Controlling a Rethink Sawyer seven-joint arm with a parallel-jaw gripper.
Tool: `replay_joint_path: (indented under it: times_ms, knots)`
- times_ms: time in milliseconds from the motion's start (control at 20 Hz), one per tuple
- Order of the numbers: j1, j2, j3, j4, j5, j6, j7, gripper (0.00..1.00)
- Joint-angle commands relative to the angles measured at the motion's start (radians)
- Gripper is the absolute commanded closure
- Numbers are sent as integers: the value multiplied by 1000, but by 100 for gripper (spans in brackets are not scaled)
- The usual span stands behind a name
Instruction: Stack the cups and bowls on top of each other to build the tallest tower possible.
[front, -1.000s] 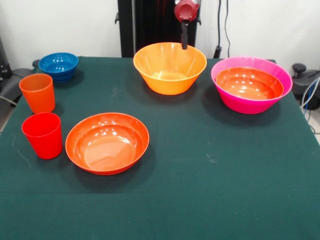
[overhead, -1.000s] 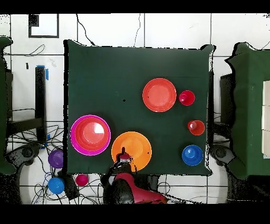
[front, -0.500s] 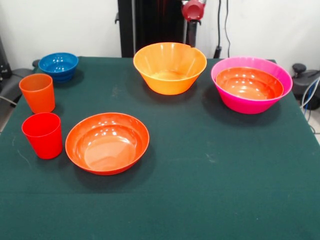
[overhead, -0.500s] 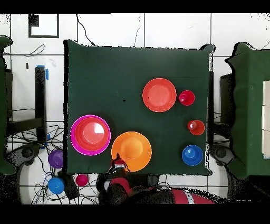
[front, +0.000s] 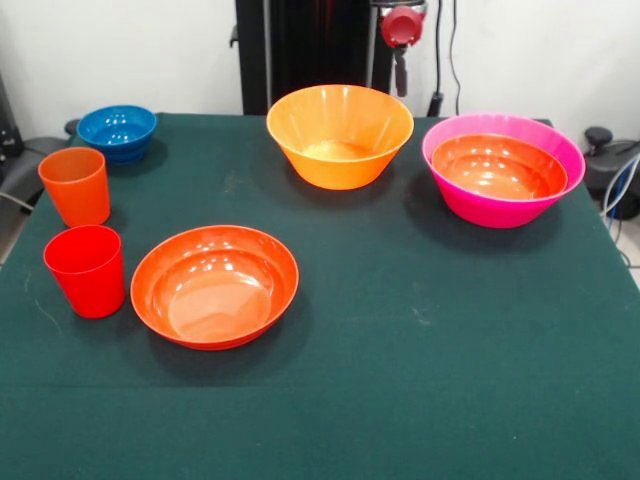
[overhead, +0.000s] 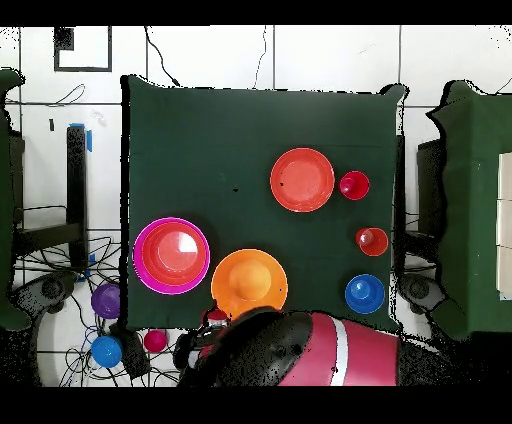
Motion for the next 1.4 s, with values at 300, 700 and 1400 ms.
replay_joint_path:
  times_ms: [300, 700, 1400]
  knots:
    - [10, 234, 27, -215, 10, -144, 235, 0]
    - [-24, 243, -1, -223, 19, -167, 216, 0]
    - [-57, 304, -29, -252, 24, -246, 219, 0]
